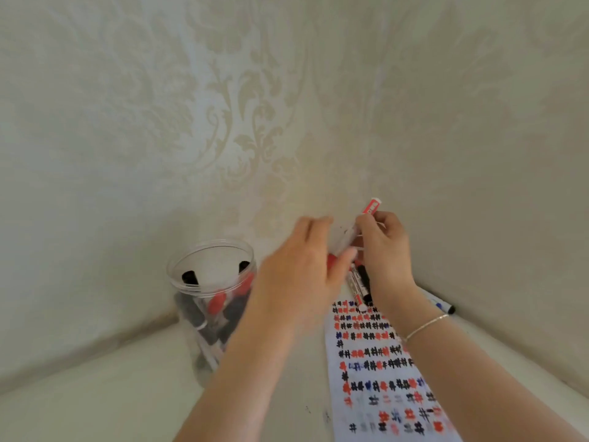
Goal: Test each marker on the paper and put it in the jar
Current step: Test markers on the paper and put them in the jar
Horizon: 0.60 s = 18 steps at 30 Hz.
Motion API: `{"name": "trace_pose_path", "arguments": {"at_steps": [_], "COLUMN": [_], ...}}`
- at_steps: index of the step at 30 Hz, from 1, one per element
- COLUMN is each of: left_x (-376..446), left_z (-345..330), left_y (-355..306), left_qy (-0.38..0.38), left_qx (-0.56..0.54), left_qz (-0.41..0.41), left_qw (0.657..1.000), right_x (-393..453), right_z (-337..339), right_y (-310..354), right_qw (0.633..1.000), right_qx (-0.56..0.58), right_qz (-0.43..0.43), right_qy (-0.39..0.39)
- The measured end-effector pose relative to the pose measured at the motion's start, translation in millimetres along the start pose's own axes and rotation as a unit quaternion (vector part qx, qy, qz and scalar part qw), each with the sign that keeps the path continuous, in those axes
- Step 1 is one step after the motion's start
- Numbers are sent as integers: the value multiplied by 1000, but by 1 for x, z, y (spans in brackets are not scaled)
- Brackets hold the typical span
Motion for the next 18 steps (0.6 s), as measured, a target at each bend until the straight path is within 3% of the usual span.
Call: {"name": "trace_pose_path", "arguments": {"at_steps": [2,4,8,10,12,15,18], "left_x": [-10,-19,-35,-43,-46,-45,-43], "left_z": [-34,-53,-82,-92,-98,-107,-112], "left_y": [13,23,23,19,14,4,-3], "left_qy": [56,59,120,158,167,163,149], "left_qx": [-2,-43,-91,-154,-247,-404,-488], "left_qz": [55,73,61,88,120,155,188], "left_qw": [997,995,987,971,947,887,839], "right_x": [-5,-11,-28,-35,-37,-35,-34], "right_z": [8,13,15,23,34,46,46], "right_y": [-5,-13,-35,-43,-48,-49,-47], "right_qw": [1000,999,978,967,966,977,980], "right_qx": [5,0,-41,-53,-52,-27,2], "right_qz": [-17,-48,-121,-155,-182,-195,-198], "right_qy": [-10,12,166,192,176,80,30]}}
Point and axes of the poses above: each hand's wrist, its own x-axis towards the middle knuckle, its own z-axis out of the back of the hand, y = z × x, the point moved 5 cm from there along x, towards the middle knuckle, and after that the axes turned 12 degrees about -x, right-handed, at the moved point
